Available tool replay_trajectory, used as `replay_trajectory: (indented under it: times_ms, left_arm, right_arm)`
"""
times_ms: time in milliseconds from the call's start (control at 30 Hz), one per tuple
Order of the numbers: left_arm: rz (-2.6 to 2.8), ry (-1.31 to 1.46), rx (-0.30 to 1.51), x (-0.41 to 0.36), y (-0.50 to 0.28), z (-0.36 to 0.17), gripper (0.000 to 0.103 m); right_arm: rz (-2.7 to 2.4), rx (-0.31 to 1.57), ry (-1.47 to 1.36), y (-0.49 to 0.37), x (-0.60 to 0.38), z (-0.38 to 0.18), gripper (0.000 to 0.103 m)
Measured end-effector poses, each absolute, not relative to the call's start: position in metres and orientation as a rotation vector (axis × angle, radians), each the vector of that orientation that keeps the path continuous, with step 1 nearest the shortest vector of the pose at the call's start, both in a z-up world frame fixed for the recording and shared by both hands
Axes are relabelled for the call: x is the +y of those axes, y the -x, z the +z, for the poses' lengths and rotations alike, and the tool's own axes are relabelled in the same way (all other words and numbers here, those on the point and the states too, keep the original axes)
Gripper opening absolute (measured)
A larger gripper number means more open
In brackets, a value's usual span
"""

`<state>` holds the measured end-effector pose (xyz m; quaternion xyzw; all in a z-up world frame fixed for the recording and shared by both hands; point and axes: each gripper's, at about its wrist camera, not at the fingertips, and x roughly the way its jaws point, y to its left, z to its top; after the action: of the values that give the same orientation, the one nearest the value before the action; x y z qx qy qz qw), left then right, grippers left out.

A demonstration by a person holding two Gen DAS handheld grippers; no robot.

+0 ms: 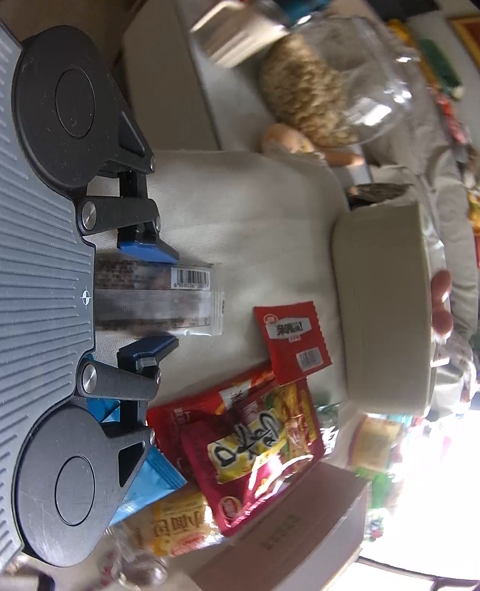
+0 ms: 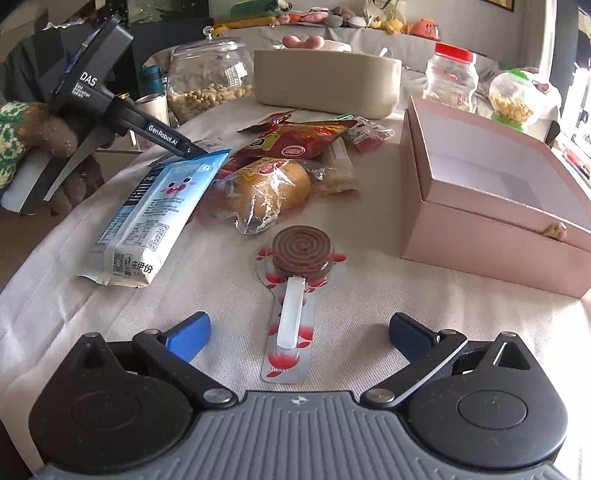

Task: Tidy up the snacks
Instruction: 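Grasp the small red packet with the right tool while the left tool holds the clear packet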

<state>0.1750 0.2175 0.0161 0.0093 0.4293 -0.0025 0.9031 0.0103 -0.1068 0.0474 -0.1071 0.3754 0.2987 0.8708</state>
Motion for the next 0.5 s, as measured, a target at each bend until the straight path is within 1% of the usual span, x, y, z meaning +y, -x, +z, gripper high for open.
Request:
replay_trajectory:
  times_ms: [67, 133, 200, 300, 367, 500]
  left_arm:
    - [-0.022, 0.002, 0.874, 0.221, -0.170, 0.016, 0.048]
    - [-0.022, -0.001, 0.865, 0.219, -0.164, 0.016, 0.044]
    - [-0.025, 0.039, 0.854, 0.219, -0.155, 0.018, 0.044]
    - [-0.054, 0.111, 0.788, 0.222, -0.135, 0.024, 0.044]
    - [-0.059, 0.136, 0.746, 0.222, -0.118, 0.030, 0.044]
    - [-0.047, 0.194, 0.707, 0.229, -0.090, 0.040, 0.044]
  right_arm:
    - [0.616, 0.741, 0.228, -0.010, -0.104, 0.061, 0.102]
    - [0.608, 0.657, 0.239, -0.013, -0.100, 0.084, 0.102]
    - [0.619, 0.597, 0.260, -0.026, -0.091, 0.110, 0.102]
    - [0.632, 0.592, 0.261, -0.070, -0.066, 0.145, 0.102]
    - [0.627, 0.651, 0.225, -0.112, -0.043, 0.158, 0.102]
    - [0.582, 0.909, 0.072, -0.202, 0.013, 0.149, 0.101]
